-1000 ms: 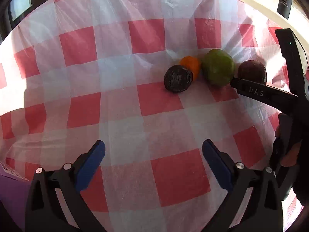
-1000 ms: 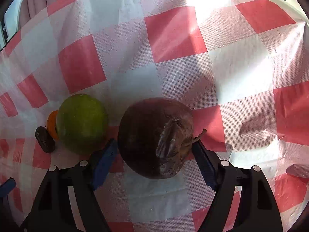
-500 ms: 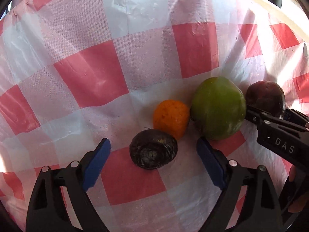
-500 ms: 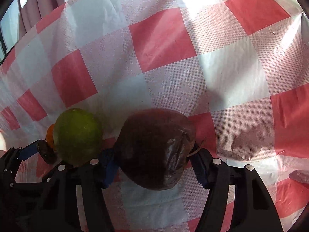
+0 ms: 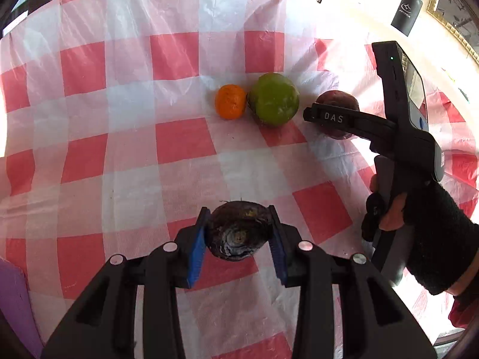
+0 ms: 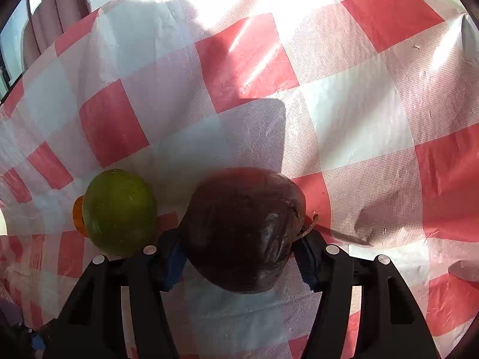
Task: Organize fruits
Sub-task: 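Grasp the dark red apple with the right tool while the left tool grasps the passion fruit, then carry the red apple and passion fruit over the box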
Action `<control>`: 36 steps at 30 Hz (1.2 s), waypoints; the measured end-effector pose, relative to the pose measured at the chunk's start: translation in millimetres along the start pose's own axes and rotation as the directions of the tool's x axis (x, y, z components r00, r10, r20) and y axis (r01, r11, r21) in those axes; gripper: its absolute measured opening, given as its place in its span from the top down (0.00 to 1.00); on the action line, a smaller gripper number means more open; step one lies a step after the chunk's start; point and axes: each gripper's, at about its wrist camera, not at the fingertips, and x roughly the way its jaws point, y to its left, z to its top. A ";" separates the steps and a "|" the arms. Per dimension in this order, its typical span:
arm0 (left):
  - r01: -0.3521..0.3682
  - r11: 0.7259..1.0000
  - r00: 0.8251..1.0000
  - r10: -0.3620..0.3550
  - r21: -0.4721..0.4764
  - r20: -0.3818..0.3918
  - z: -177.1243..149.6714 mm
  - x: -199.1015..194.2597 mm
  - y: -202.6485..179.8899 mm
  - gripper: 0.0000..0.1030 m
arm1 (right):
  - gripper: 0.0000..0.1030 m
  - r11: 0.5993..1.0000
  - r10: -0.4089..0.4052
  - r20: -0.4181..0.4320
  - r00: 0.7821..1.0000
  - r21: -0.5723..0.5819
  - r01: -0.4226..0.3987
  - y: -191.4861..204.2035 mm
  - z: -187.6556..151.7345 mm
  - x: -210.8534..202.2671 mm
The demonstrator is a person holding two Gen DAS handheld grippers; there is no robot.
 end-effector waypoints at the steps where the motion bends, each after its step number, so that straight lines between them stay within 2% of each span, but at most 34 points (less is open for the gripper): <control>1: 0.017 1.000 1.000 -0.017 -0.003 -0.009 -11.8 -11.6 0.2 0.63 | 0.42 1.000 -0.011 -0.010 1.000 -0.018 0.011 0.0 -2.0 -7.7; 5: 0.092 0.996 0.994 -0.093 -0.016 -0.065 -50.2 -49.5 -0.3 0.63 | 0.42 1.000 0.027 -0.037 0.999 0.016 -0.026 2.8 -43.2 -47.6; 6: 0.110 0.994 0.990 -0.111 -0.014 -0.089 -58.8 -54.9 -12.8 0.63 | 0.43 0.999 0.030 -0.044 0.999 0.020 -0.029 5.4 -57.9 -60.7; 9: 0.150 0.989 0.979 -0.148 0.006 -0.139 -97.7 -89.7 -16.5 0.63 | 0.43 0.998 0.034 -0.087 0.996 0.060 -0.029 14.6 -111.6 -102.8; 11: 0.173 0.985 0.973 -0.167 0.020 -0.162 -109.4 -106.5 -16.4 0.63 | 0.42 0.997 0.032 -0.116 0.993 0.078 -0.023 23.7 -146.5 -129.7; 14: 0.201 0.977 0.970 -0.189 0.071 -0.152 -120.9 -141.3 -11.7 0.63 | 0.43 0.996 0.049 -0.163 0.985 0.084 -0.036 38.0 -187.8 -160.8; 18: 0.216 0.968 0.975 -0.208 0.128 -0.077 -109.0 -181.6 2.6 0.63 | 0.43 0.998 0.044 -0.202 0.978 0.053 -0.035 55.9 -222.0 -191.6; 24: 0.211 0.968 0.973 -0.221 0.137 0.067 -80.4 -233.7 39.7 0.63 | 0.43 0.995 0.062 -0.154 0.986 0.084 -0.049 94.4 -234.8 -231.4; 30: 0.173 0.982 0.970 -0.182 0.073 0.158 -78.2 -275.0 101.7 0.63 | 0.43 0.990 0.141 -0.070 0.987 -0.005 -0.142 162.9 -212.4 -259.4; 36: 0.130 0.991 0.967 -0.119 -0.033 0.225 -82.6 -301.0 169.0 0.63 | 0.43 0.959 0.242 -0.048 0.969 -0.138 -0.246 242.0 -194.2 -273.1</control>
